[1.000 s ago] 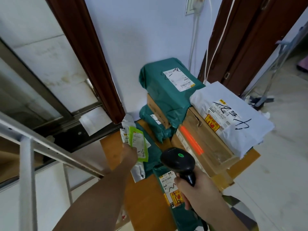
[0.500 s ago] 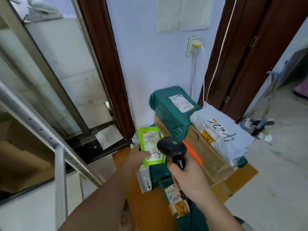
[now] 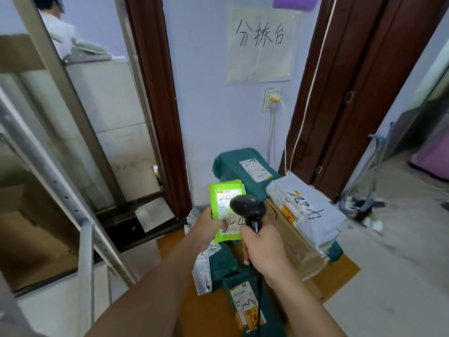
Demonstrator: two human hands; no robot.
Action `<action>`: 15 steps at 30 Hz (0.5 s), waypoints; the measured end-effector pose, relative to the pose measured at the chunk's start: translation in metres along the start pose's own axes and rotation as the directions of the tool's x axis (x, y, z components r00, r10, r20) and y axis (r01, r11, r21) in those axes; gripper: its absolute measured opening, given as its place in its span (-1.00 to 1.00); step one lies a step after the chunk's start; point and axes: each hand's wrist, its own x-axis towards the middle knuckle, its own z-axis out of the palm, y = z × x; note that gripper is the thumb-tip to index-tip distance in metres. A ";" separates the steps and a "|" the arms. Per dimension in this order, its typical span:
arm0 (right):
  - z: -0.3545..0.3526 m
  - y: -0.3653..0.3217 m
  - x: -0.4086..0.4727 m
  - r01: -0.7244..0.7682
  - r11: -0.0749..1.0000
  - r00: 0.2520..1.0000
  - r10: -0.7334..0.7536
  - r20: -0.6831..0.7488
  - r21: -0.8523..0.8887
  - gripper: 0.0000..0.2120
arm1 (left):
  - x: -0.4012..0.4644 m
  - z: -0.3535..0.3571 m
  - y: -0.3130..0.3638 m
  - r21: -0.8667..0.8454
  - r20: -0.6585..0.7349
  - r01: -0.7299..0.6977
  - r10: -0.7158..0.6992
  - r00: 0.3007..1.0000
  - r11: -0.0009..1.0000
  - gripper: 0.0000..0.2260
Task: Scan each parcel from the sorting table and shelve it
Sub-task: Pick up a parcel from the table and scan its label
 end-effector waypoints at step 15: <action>0.010 0.000 -0.002 0.033 0.999 0.999 -0.032 -0.029 0.043 -0.96 | -0.007 0.002 -0.003 -0.026 0.031 0.030 -0.029 0.999 0.999 -0.40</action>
